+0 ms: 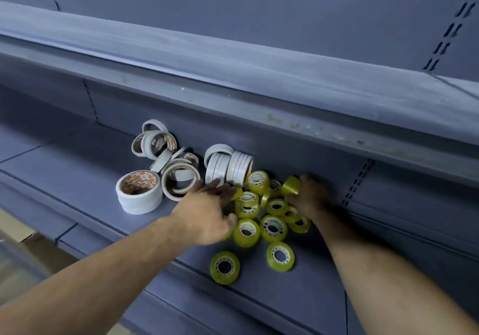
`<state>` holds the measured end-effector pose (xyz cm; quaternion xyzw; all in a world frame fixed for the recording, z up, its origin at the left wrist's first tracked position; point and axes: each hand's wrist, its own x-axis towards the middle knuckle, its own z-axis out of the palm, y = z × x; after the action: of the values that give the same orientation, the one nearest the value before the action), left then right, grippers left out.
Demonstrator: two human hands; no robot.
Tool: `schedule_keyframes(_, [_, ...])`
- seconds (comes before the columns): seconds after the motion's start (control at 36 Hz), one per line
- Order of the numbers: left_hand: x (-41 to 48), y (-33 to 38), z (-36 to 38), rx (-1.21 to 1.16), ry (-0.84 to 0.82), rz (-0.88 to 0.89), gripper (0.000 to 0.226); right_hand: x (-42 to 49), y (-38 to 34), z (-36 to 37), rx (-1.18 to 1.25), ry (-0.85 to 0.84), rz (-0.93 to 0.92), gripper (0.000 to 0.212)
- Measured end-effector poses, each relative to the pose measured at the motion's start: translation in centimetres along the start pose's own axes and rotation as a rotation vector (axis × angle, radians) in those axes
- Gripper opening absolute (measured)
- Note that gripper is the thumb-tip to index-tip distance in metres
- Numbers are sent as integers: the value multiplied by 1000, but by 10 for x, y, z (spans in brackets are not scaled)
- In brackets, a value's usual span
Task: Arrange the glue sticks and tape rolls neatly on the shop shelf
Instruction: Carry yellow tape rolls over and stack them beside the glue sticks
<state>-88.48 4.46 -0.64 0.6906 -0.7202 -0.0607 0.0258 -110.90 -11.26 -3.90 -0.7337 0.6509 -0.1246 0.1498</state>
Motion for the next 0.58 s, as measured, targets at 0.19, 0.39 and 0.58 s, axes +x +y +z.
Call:
schedule_keyframes(0.19, [14,-1,11,-18,-9,53,85,-11,9,-5,99,110,-7,66])
schedule_keyframes(0.39, [23,4,24,-1,-26,135,79,-30,38,-19,-39,36,-112,49])
schedule_keyframes(0.58, [29,7,38,37,8,216,66,-47,59,-17,137,114,-114,51])
